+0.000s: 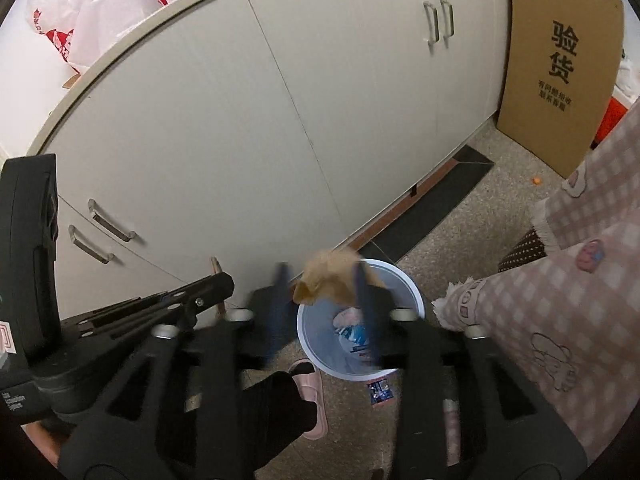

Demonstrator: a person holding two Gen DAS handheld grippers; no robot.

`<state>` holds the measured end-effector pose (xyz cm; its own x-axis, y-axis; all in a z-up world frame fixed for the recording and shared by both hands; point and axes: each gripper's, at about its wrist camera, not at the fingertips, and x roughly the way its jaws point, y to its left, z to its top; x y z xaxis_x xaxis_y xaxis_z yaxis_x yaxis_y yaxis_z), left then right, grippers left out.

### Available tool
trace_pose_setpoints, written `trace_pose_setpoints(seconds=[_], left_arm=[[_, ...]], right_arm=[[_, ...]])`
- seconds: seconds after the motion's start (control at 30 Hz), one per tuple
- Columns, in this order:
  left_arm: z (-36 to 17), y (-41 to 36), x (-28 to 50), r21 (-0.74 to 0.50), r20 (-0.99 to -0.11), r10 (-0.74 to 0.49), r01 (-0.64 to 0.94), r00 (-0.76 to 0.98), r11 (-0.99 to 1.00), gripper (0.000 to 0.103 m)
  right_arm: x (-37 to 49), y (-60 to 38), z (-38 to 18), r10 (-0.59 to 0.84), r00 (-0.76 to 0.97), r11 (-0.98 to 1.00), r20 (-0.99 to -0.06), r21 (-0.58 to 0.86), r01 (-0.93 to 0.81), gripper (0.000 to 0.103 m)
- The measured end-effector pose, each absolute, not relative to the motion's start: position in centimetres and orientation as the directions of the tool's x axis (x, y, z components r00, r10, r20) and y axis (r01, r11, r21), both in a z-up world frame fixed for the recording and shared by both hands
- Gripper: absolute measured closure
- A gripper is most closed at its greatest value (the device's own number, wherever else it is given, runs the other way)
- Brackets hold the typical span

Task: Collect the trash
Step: 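Carry the brown paper bag to the wastebasket and open the right tool, then move both open tools back over the table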

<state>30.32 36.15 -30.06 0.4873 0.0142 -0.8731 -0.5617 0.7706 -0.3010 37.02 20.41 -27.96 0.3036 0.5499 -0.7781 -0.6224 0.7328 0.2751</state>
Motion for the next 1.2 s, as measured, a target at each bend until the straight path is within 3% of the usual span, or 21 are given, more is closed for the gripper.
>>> trace_pose_setpoints(seconds=[0.8, 0.83, 0.87, 0.93, 1.1, 1.17, 1.2], left_arm=[[-31.6, 34.1, 34.2, -0.367, -0.874, -0.098, -0.516, 0.476, 0.774, 0.096], [-31.5, 34.1, 34.4, -0.373, -0.874, -0.104, -0.518, 0.474, 0.77, 0.086], [-31.5, 34.0, 34.5, -0.372, -0.876, -0.106, -0.521, 0.47, 0.768, 0.068], [-31.3, 33.9, 34.4, -0.368, -0.875, -0.099, -0.518, 0.474, 0.772, 0.055], [-30.7, 33.6, 33.9, -0.367, -0.875, -0.097, -0.518, 0.474, 0.772, 0.052], [-30.4, 33.2, 34.0, -0.36, -0.877, -0.096, -0.512, 0.47, 0.78, 0.039], [-30.2, 33.0, 34.0, -0.349, -0.88, -0.086, -0.511, 0.468, 0.786, 0.037]], right_arm=[[37.5, 17.1, -25.8, 0.513, 0.456, 0.806, -0.728, 0.226, -0.546, 0.051], [37.5, 17.0, -25.7, 0.515, 0.457, 0.807, -0.726, 0.23, -0.544, 0.051], [37.5, 16.8, -25.6, 0.516, 0.459, 0.807, -0.723, 0.231, -0.543, 0.051], [37.6, 16.5, -25.4, 0.52, 0.459, 0.807, -0.721, 0.237, -0.541, 0.051], [37.5, 15.8, -24.9, 0.525, 0.457, 0.806, -0.717, 0.249, -0.537, 0.05], [37.3, 15.5, -24.6, 0.527, 0.461, 0.807, -0.714, 0.249, -0.536, 0.05], [37.2, 15.2, -24.5, 0.528, 0.463, 0.807, -0.712, 0.251, -0.535, 0.05]])
